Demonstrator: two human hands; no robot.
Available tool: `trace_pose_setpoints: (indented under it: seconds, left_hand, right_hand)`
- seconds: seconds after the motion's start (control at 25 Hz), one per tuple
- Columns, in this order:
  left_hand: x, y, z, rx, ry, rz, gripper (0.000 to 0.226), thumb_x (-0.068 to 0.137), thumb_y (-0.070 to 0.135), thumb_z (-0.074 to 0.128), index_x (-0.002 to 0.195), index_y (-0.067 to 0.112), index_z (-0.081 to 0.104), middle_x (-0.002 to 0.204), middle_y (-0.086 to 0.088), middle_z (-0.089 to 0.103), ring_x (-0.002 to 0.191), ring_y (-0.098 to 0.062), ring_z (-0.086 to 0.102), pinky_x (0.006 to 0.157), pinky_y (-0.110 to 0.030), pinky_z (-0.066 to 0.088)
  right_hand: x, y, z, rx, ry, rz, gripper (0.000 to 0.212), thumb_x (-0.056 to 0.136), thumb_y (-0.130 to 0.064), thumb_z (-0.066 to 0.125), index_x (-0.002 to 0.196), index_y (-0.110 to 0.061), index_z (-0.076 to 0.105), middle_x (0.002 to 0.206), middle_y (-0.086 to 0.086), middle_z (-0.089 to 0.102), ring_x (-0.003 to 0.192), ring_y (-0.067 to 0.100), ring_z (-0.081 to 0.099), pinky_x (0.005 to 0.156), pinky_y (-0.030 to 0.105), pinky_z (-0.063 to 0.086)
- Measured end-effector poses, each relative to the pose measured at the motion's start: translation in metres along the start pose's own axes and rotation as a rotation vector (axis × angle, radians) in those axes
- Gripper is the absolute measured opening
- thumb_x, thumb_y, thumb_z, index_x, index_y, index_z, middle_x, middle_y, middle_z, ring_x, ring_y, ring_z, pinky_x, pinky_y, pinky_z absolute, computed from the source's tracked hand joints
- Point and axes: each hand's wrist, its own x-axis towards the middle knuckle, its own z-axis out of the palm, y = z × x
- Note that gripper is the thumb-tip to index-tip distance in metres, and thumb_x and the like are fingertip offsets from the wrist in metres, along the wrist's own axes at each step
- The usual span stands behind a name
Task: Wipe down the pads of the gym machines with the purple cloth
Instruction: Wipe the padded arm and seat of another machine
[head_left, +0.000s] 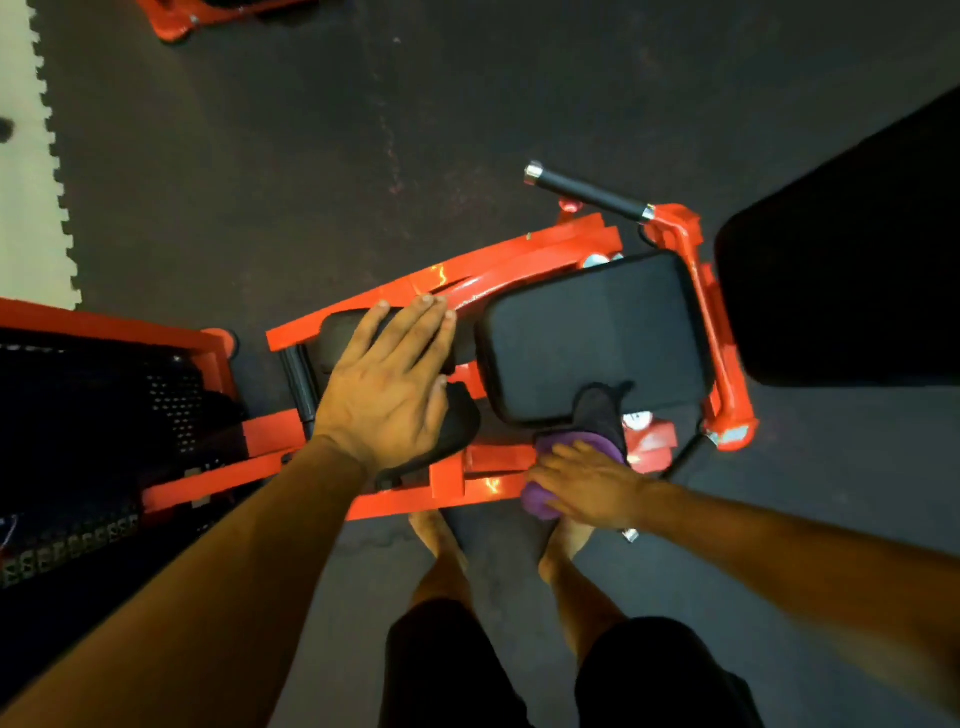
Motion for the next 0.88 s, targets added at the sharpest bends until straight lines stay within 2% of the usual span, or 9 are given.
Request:
trace_pose_setpoints:
  seconds: [0.08, 0.2, 0.28, 0.4, 0.48, 0.56, 0.64, 0.76, 0.88]
  left_hand:
    - [0.002, 0.003, -0.002, 0.005, 0.004, 0.011, 0.065, 0.096, 0.031, 0.041, 0.153, 0.001, 0.045, 0.162, -0.015, 0.039, 0.153, -0.029, 0.032, 0.126, -0.053, 0.022]
    - [0.001, 0.004, -0.004, -0.013, -0.007, 0.011, 0.063, 0.096, 0.031, 0.042, 0.152, 0.000, 0.046, 0.162, -0.016, 0.040, 0.153, -0.029, 0.032, 0.125, -0.054, 0.023]
    - [0.002, 0.004, -0.003, -0.003, -0.002, 0.024, 0.062, 0.097, 0.029, 0.041, 0.151, 0.000, 0.046, 0.162, -0.016, 0.040, 0.153, -0.029, 0.033, 0.124, -0.054, 0.024]
    - [0.003, 0.000, -0.001, 0.008, -0.004, 0.047, 0.062, 0.098, 0.031, 0.039, 0.152, 0.001, 0.045, 0.162, -0.016, 0.039, 0.154, -0.029, 0.031, 0.125, -0.053, 0.022]
    - [0.004, -0.001, 0.001, 0.034, -0.013, 0.061, 0.064, 0.097, 0.031, 0.039, 0.153, 0.002, 0.043, 0.162, -0.015, 0.039, 0.154, -0.029, 0.030, 0.125, -0.053, 0.022]
    - [0.003, -0.001, 0.002, 0.045, -0.003, 0.060, 0.064, 0.096, 0.029, 0.039, 0.154, 0.003, 0.043, 0.163, -0.014, 0.039, 0.154, -0.028, 0.031, 0.124, -0.053, 0.023]
    - [0.001, -0.003, 0.003, 0.041, 0.015, 0.073, 0.063, 0.097, 0.029, 0.037, 0.154, 0.003, 0.043, 0.162, -0.014, 0.040, 0.153, -0.029, 0.032, 0.123, -0.054, 0.025]
    - [0.005, -0.006, 0.004, 0.044, 0.018, 0.105, 0.062, 0.099, 0.029, 0.035, 0.154, 0.002, 0.043, 0.161, -0.015, 0.041, 0.153, -0.029, 0.032, 0.123, -0.055, 0.024]
    - [0.007, -0.004, 0.005, 0.064, -0.003, 0.139, 0.062, 0.099, 0.029, 0.034, 0.154, 0.002, 0.042, 0.160, -0.014, 0.043, 0.154, -0.029, 0.031, 0.124, -0.055, 0.023]
  right_hand:
    - [-0.010, -0.021, 0.013, 0.324, 0.267, 0.228, 0.040, 0.089, -0.041, 0.042, 0.110, -0.011, 0.058, 0.098, 0.012, 0.069, 0.088, 0.033, 0.067, 0.078, 0.037, 0.045]
    - [-0.013, -0.060, 0.030, 0.957, 0.571, 0.982, 0.047, 0.105, -0.038, 0.044, 0.134, -0.001, 0.052, 0.130, 0.025, 0.061, 0.121, 0.039, 0.058, 0.098, 0.038, 0.040]
    - [-0.008, -0.071, 0.028, 1.336, 0.728, 1.372, 0.037, 0.107, -0.025, 0.045, 0.137, -0.005, 0.051, 0.129, 0.020, 0.060, 0.123, 0.034, 0.057, 0.086, 0.036, 0.046]
    - [0.026, -0.071, 0.028, 2.141, 1.120, 1.406, 0.015, 0.101, -0.019, 0.045, 0.113, -0.020, 0.054, 0.104, 0.008, 0.059, 0.093, 0.025, 0.061, 0.066, 0.030, 0.048]
    - [0.067, -0.072, 0.038, 2.034, 1.337, 1.455, 0.012, 0.096, -0.024, 0.046, 0.102, -0.018, 0.054, 0.098, 0.010, 0.060, 0.096, 0.030, 0.061, 0.075, 0.038, 0.053]
    - [0.105, -0.069, 0.040, 1.904, 1.345, 1.521, 0.024, 0.097, -0.022, 0.049, 0.119, -0.012, 0.052, 0.117, 0.018, 0.058, 0.117, 0.038, 0.058, 0.096, 0.045, 0.048]
    - [0.103, -0.054, 0.022, 1.748, 1.435, 1.596, 0.041, 0.101, -0.015, 0.047, 0.138, 0.001, 0.040, 0.139, 0.023, 0.048, 0.131, 0.035, 0.048, 0.106, 0.038, 0.037]
    - [0.071, 0.015, 0.013, 1.701, 1.557, 1.627, 0.055, 0.089, -0.021, 0.044, 0.141, -0.003, 0.042, 0.138, 0.020, 0.052, 0.127, 0.033, 0.053, 0.110, 0.041, 0.040]
    - [0.066, 0.026, 0.028, 1.636, 1.418, 1.646, 0.063, 0.098, -0.020, 0.052, 0.154, -0.006, 0.029, 0.151, 0.017, 0.042, 0.141, 0.029, 0.042, 0.118, 0.035, 0.028]
